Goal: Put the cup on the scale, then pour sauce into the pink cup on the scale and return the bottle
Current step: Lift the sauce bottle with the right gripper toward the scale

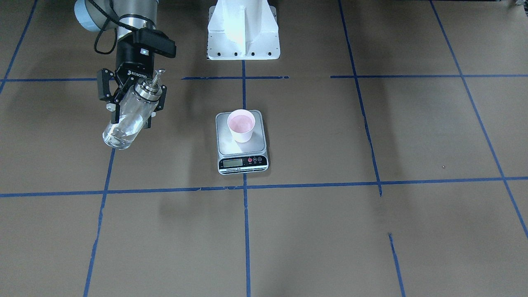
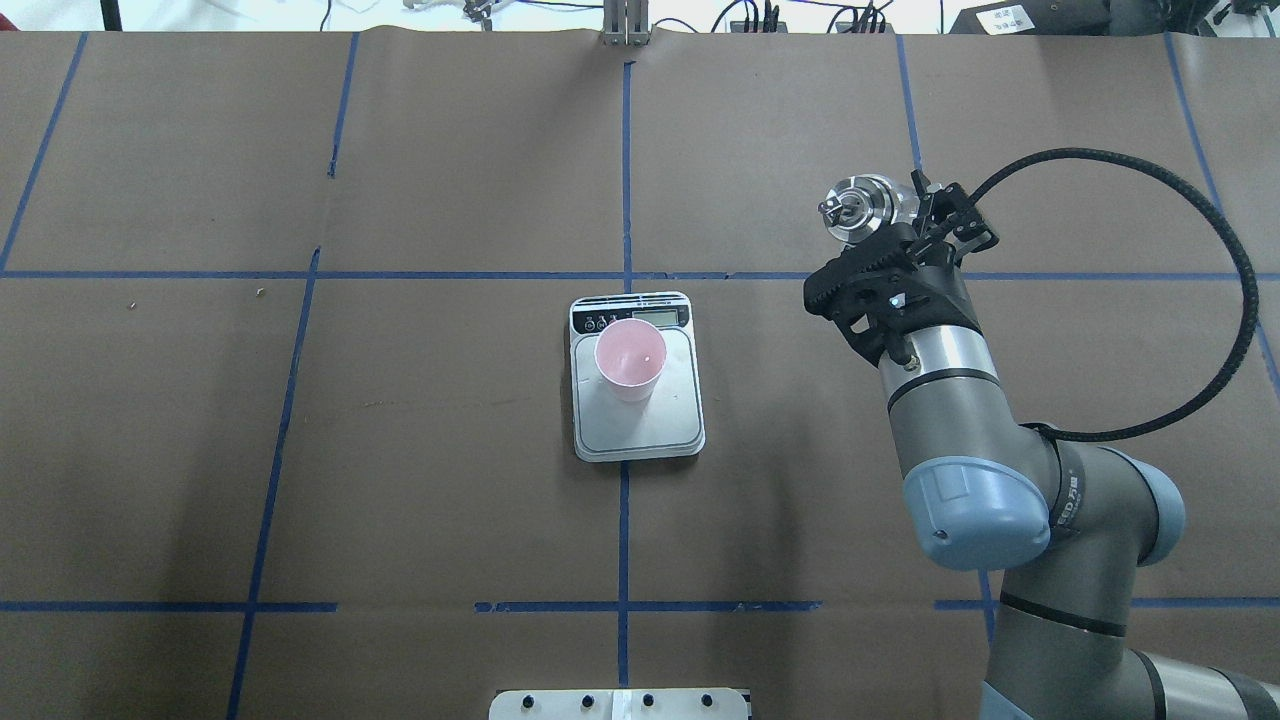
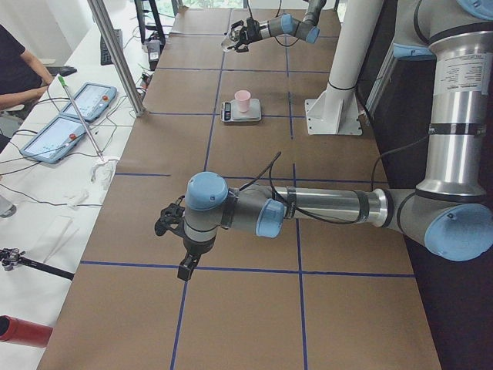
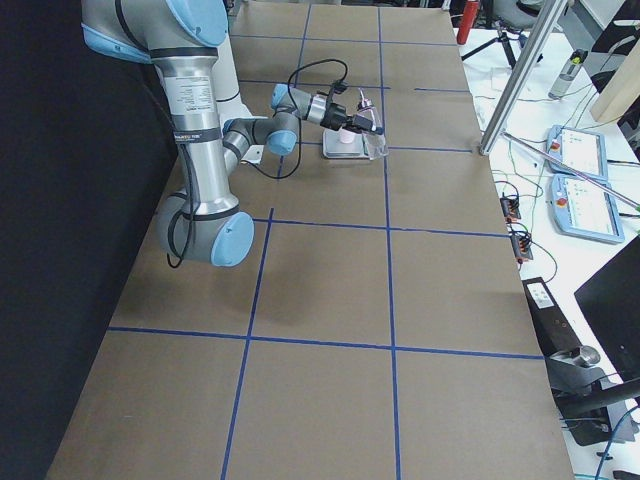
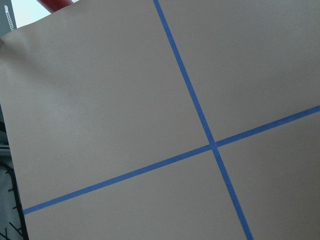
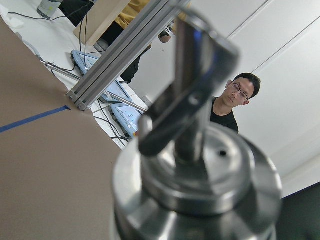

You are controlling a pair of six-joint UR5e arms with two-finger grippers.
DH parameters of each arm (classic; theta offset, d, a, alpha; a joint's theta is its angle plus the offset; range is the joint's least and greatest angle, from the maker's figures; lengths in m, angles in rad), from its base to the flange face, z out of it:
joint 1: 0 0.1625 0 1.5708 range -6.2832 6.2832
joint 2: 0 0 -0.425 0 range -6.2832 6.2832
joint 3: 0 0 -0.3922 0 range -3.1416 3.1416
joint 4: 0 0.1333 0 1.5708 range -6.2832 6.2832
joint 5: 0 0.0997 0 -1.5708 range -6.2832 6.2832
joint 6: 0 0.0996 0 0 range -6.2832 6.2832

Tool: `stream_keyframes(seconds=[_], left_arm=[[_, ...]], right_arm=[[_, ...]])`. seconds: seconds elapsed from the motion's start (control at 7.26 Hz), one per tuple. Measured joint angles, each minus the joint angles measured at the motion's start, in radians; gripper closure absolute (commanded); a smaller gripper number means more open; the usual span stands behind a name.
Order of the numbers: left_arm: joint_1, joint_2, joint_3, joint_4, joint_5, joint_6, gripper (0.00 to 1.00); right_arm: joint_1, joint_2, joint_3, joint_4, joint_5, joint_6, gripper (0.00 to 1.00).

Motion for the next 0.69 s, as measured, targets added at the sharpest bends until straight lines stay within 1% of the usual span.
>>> stream_keyframes(seconds=[0.28, 0.55, 0.69], left_arm=[[0.071, 0.008, 0.011, 0.011, 0.001, -0.110, 0.00], [0.112, 0.010, 0.010, 0.061, -0.001, -0.136, 0.00], [0.117, 0.010, 0.007, 0.077, -0.002, -0.138, 0.00]], right_arm=[[-0.005, 0.004, -0.011, -0.003, -0.025, -0.058, 1.00], [-0.020, 0.010, -0.013, -0.028, -0.060, -0.093, 1.00], [-0.037, 0.023, -0.015, -0.063, -0.092, -0.105, 1.00]])
